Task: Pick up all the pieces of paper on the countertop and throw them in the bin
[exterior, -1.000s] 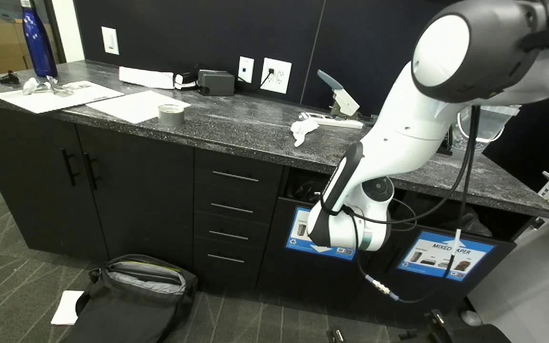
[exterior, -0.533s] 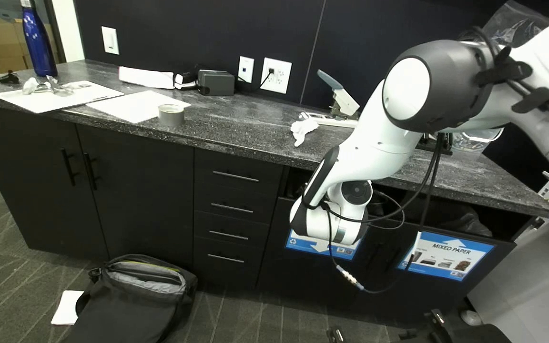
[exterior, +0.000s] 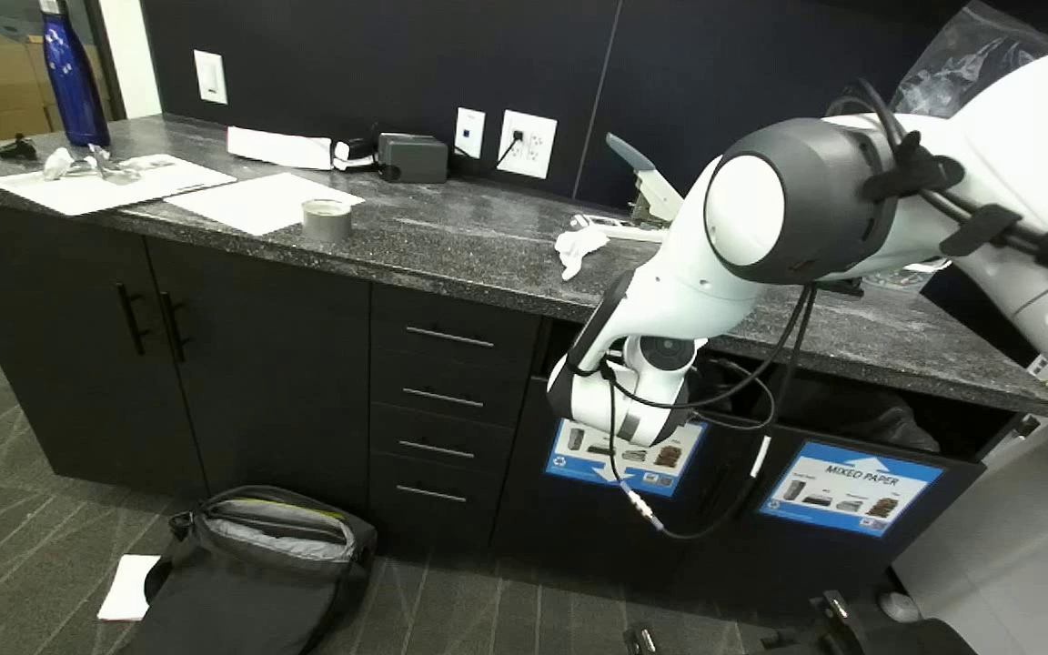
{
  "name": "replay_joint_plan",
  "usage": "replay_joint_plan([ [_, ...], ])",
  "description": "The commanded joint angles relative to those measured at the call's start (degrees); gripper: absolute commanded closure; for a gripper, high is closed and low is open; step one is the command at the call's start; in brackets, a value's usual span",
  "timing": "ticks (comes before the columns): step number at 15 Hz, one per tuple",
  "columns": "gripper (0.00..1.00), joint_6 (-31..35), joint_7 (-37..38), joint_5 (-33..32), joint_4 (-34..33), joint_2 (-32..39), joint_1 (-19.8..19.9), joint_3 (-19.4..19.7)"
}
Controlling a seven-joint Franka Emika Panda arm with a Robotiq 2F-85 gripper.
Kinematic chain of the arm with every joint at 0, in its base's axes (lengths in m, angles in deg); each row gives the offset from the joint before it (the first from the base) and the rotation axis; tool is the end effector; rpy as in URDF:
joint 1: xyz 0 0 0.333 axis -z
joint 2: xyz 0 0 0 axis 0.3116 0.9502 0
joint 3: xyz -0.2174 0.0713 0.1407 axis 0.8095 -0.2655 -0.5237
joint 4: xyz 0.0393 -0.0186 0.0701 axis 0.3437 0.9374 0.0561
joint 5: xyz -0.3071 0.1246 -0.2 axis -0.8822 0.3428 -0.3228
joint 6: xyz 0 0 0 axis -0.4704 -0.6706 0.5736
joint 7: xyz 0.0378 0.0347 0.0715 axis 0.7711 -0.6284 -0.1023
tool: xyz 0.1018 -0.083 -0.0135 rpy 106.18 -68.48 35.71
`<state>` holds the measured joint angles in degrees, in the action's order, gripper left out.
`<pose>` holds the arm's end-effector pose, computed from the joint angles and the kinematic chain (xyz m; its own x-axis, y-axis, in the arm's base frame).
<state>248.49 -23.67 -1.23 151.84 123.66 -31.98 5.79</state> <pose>0.5891 -0.0449 0.0218 0.5716 -0.1568 0.8054 -0.3887 -0.9162 0.0975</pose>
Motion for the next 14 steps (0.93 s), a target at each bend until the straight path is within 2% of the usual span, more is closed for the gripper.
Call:
replay_joint_plan([
  [1,0.0,-6.2,-5.7,4.6,0.7,-2.6,-3.4,3.7],
  [3,0.0,-14.3,-9.9,3.5,5.4,-7.4,-4.8,5.1],
  [4,0.0,-17.4,-10.3,-0.1,8.2,-11.2,-3.4,3.6],
  [6,0.0,-24.0,-11.9,-3.2,11.6,-16.9,-2.4,2.3],
  [7,0.0,-27.9,-6.7,-9.4,14.5,-19.4,-3.7,4.2],
  [9,0.0,-35.1,-4.5,-18.4,17.1,-25.0,-2.2,3.6],
  [10,0.0,-40.3,-10.3,-14.8,17.0,-28.1,-1.9,2.5],
  [11,0.0,-45.7,-9.8,-16.7,18.1,-31.2,-2.3,3.1],
  [12,0.0,-50.0,-3.3,-25.9,19.7,-34.2,-0.5,2.3],
  [14,0.0,-60.3,-2.7,-32.1,19.2,-39.1,2.1,-0.7],
])
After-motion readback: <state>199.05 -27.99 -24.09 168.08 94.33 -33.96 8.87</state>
